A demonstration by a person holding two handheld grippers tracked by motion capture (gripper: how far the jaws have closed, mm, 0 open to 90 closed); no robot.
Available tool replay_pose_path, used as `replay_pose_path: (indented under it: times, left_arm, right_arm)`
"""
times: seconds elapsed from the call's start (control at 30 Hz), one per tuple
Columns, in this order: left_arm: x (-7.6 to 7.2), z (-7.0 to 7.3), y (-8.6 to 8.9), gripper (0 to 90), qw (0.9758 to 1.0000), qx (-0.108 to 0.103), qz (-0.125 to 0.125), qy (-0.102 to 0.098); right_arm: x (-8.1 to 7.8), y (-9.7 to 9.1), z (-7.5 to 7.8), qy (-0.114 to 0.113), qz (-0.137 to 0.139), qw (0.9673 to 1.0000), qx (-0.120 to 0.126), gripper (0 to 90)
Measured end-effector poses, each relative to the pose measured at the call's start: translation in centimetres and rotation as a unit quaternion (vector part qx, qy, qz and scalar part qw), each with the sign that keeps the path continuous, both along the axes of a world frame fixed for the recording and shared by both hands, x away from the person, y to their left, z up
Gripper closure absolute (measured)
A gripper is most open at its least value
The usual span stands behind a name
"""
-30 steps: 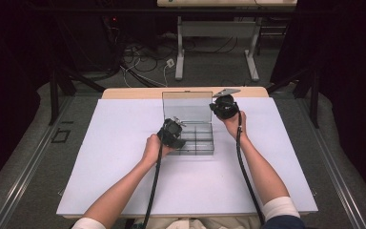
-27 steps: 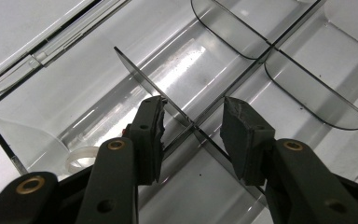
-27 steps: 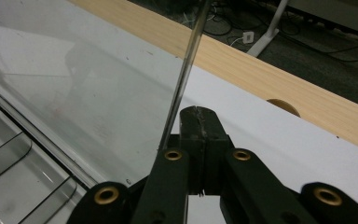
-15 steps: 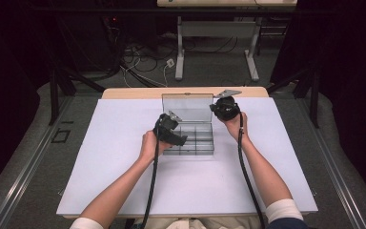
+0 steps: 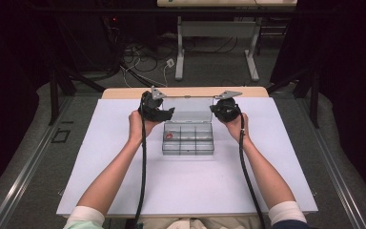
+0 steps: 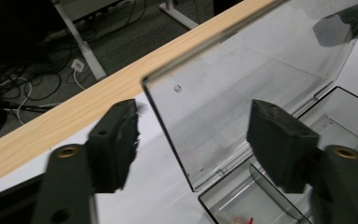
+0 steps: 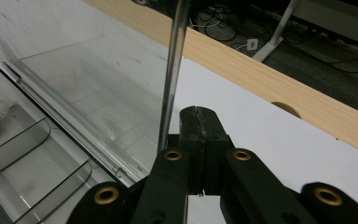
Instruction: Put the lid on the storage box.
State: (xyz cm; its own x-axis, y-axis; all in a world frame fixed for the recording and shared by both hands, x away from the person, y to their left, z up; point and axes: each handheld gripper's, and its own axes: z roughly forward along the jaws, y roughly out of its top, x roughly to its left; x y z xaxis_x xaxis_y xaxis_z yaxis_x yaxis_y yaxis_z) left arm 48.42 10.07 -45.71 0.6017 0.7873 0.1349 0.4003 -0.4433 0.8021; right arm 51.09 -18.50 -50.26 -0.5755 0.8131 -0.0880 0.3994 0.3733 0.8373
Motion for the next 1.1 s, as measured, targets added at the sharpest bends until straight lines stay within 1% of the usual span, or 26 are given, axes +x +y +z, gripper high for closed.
replay_pose_path:
  times: [0.03, 0.07, 0.1, 0.13, 0.17, 0.2, 0.27, 0.33, 0.37, 0.43, 0.53, 0.63, 0.67, 0.7, 0.8, 0.87, 0.9, 0.93, 1.07, 1.1]
  left_arm:
    - [0.2, 0.0, 0.1, 38.4, 1.0, 0.006, -0.005, -0.001]
    - [0.3, 0.0, 0.2, 46.1, 0.9998, 0.006, -0.016, 0.004]
    - [0.4, -0.1, 0.2, 52.5, 0.9997, 0.006, -0.021, 0.005]
    - [0.4, -0.2, 0.2, 55.6, 0.9997, 0.011, -0.024, 0.005]
    - [0.4, -0.3, 0.4, 61.9, 0.9996, 0.01, -0.024, 0.01]
    - [0.5, -0.3, 0.5, 64.4, 0.9997, 0.002, -0.023, 0.011]
    - [0.5, -0.3, 0.8, 67.3, 0.9996, 0.003, -0.027, 0.012]
    - [0.5, -0.3, 1.0, 69.0, 0.9995, 0.001, -0.03, 0.013]
    - [0.4, -0.3, 1.0, 69.4, 0.9994, 0.004, -0.031, 0.015]
    - [0.3, -0.3, 1.1, 69.9, 0.9993, 0.002, -0.034, 0.013]
    - [0.2, -0.3, 1.0, 70.4, 0.9994, 0.003, -0.033, 0.011]
    - [0.0, -0.4, 1.1, 70.6, 0.9993, 0.005, -0.036, 0.01]
    - [0.0, -0.4, 1.1, 70.8, 0.9993, 0.002, -0.035, 0.011]
    - [-0.1, -0.3, 1.2, 71.0, 0.9993, 0.003, -0.037, 0.01]
    - [-0.2, -0.3, 1.2, 71.2, 0.9991, 0.008, -0.041, 0.009]
    - [-0.2, -0.3, 1.3, 71.5, 0.9989, 0.007, -0.045, 0.011]
    - [-0.2, -0.2, 1.3, 71.7, 0.9987, 0.011, -0.049, 0.012]
    - [-0.3, -0.2, 1.3, 71.9, 0.9986, 0.009, -0.05, 0.013]
    - [-0.6, -0.1, 1.3, 73.0, 0.9984, 0.01, -0.055, 0.012]
    - [-0.8, -0.1, 1.4, 73.3, 0.9981, 0.017, -0.059, 0.008]
  right_arm:
    - [0.0, 0.0, 0.0, -0.001, 0.002, 1.0, 0.0, 90.0]
    - [0.0, 0.0, 0.0, -0.001, 0.002, 1.0, -0.001, 90.0]
    - [0.0, 0.0, 0.1, -0.001, 0.002, 1.0, -0.004, 90.0]
    - [0.0, 0.0, 0.1, -0.002, 0.002, 1.0, -0.005, 90.0]
    - [-0.1, 0.0, 0.1, -0.001, 0.002, 1.0, -0.006, 90.0]
    - [-0.1, 0.0, 0.1, -0.001, 0.004, 1.0, -0.008, 90.0]
    - [-0.2, 0.0, 0.2, -0.001, 0.005, 0.9998, -0.019, 89.9]
    - [-0.3, -0.2, 0.5, -0.002, 0.006, 0.9998, -0.021, 88.0]
    - [-0.5, -0.3, 0.7, -0.001, 0.006, 0.9998, -0.02, 87.4]
    - [-0.8, -0.7, 1.2, -0.004, 0.006, 0.9998, -0.019, 85.5]
    - [-1.6, -1.4, 2.1, 0.001, 0.008, 0.9998, -0.019, 79.8]
    - [-2.4, -2.0, 2.8, 0.005, 0.024, 0.9996, -0.013, 72.3]
    - [-2.6, -2.1, 3.0, 0.008, 0.028, 0.9995, -0.013, 69.8]
    - [-2.9, -2.0, 3.3, 0.014, 0.034, 0.9992, -0.014, 67.2]
    - [-3.2, -1.6, 3.9, 0.011, 0.045, 0.9987, -0.021, 62.4]
    - [-3.0, -1.2, 4.2, 0.006, 0.047, 0.9986, -0.023, 61.1]
    - [-2.8, -1.1, 4.4, 0.008, 0.047, 0.9986, -0.023, 61.0]
    - [-2.6, -0.9, 4.5, 0.009, 0.046, 0.9986, -0.023, 61.1]
    - [-2.5, -0.6, 4.6, 0.016, 0.051, 0.9985, -0.01, 65.1]
    - [-2.6, -0.6, 4.6, 0.014, 0.054, 0.9983, -0.015, 66.1]
